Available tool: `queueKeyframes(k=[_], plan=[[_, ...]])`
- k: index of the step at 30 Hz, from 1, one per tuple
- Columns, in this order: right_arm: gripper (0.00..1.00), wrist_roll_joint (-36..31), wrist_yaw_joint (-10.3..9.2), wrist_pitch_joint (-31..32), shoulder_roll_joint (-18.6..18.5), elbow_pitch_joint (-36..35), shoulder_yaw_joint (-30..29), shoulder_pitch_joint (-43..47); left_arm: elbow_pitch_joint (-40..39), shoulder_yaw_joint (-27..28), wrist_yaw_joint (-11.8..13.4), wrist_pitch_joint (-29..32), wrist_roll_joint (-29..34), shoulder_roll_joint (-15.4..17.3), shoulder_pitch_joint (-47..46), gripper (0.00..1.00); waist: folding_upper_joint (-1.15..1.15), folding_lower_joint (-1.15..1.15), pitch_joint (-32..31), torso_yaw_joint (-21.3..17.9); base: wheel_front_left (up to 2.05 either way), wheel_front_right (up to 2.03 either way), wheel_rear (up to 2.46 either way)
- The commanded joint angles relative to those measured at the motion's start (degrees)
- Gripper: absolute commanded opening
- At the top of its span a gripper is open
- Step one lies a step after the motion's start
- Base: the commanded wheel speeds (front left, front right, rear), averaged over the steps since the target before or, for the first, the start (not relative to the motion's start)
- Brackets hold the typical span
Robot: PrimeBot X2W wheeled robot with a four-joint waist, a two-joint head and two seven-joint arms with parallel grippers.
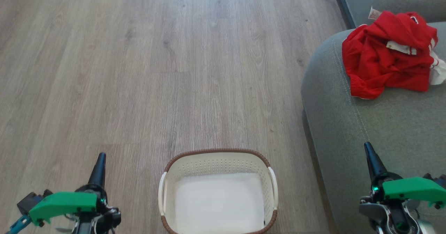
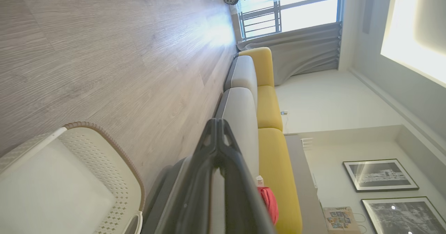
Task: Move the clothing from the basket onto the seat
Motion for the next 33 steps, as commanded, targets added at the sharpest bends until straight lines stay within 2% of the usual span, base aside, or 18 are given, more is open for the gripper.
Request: queueKeyframes(k=[1, 19, 33], plan=[[0.0, 1.96, -0.01, 0.64, -0.17, -2.39, 0.66, -3.55, -2.02, 2.59, -0.7, 0.58, -1.66, 0.3, -3.27, 0.0, 0.0, 0.0, 0.04, -0.02, 0.0, 0.0, 0.0], [0.0, 13.12, -0.01, 3.45, -0.15, -3.08, -0.22, -4.25, -2.11, 5.46, -3.49, 3.4, -11.04, -0.77, -5.25, 0.0, 0.0, 0.0, 0.48, -0.27, 0.0, 0.0, 0.0], [0.0, 13.12, -0.01, 3.45, -0.15, -3.08, -0.22, -4.25, -2.12, 5.49, -3.49, 3.42, -11.02, -0.79, -5.25, 0.0, 0.0, 0.0, 0.48, -0.27, 0.0, 0.0, 0.0]])
